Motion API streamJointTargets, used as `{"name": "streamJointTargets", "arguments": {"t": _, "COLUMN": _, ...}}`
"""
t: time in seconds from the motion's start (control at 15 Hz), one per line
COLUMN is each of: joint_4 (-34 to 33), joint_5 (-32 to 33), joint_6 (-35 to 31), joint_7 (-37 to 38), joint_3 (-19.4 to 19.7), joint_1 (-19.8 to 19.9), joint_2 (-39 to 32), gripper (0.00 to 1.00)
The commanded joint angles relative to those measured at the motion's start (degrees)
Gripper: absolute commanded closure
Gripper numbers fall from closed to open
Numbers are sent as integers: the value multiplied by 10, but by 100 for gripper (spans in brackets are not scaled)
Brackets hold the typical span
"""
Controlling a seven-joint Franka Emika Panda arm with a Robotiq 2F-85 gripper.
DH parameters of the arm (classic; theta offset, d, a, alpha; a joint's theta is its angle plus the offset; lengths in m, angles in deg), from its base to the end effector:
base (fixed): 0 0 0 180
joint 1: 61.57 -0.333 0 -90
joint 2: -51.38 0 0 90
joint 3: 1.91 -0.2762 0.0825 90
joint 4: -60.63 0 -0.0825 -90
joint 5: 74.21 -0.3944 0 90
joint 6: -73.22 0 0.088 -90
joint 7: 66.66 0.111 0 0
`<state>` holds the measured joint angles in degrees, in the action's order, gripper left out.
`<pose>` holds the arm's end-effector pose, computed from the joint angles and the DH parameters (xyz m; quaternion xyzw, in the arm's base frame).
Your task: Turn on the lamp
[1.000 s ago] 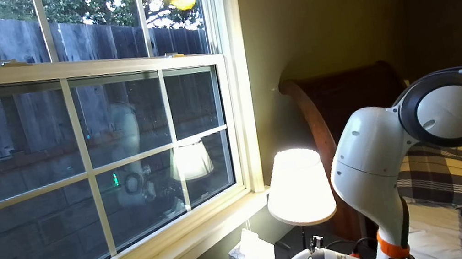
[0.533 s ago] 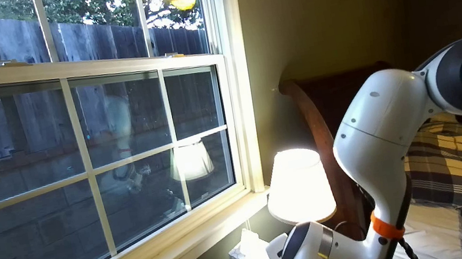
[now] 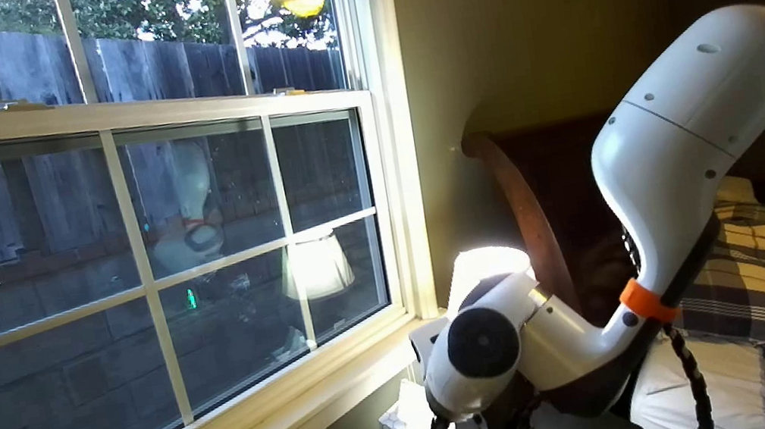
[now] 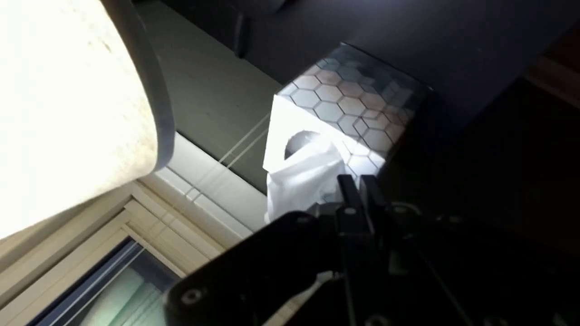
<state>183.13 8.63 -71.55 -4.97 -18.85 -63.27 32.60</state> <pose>0.5359 0.1922 0.2109 0.9076 0.1991 0.2742 0.2477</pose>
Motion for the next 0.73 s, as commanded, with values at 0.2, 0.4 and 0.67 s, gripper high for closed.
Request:
{"name": "streamJointTargets", "arguments": {"t": 0.2, "joint_4": 44, "joint_5": -40, "joint_6": -196, "joint_7": -46, "joint_3": -6, "joint_1": 74, "joint_2": 74, "gripper": 63}}
{"name": "streamJointTargets", "arguments": {"t": 0.4, "joint_4": 66, "joint_5": -41, "joint_6": -254, "joint_7": -55, "joint_3": -13, "joint_1": 115, "joint_2": 102, "gripper": 44}}
{"name": "streamJointTargets", "arguments": {"t": 0.67, "joint_4": 70, "joint_5": -44, "joint_6": -254, "joint_7": -55, "joint_3": -21, "joint_1": 116, "joint_2": 104, "gripper": 44}}
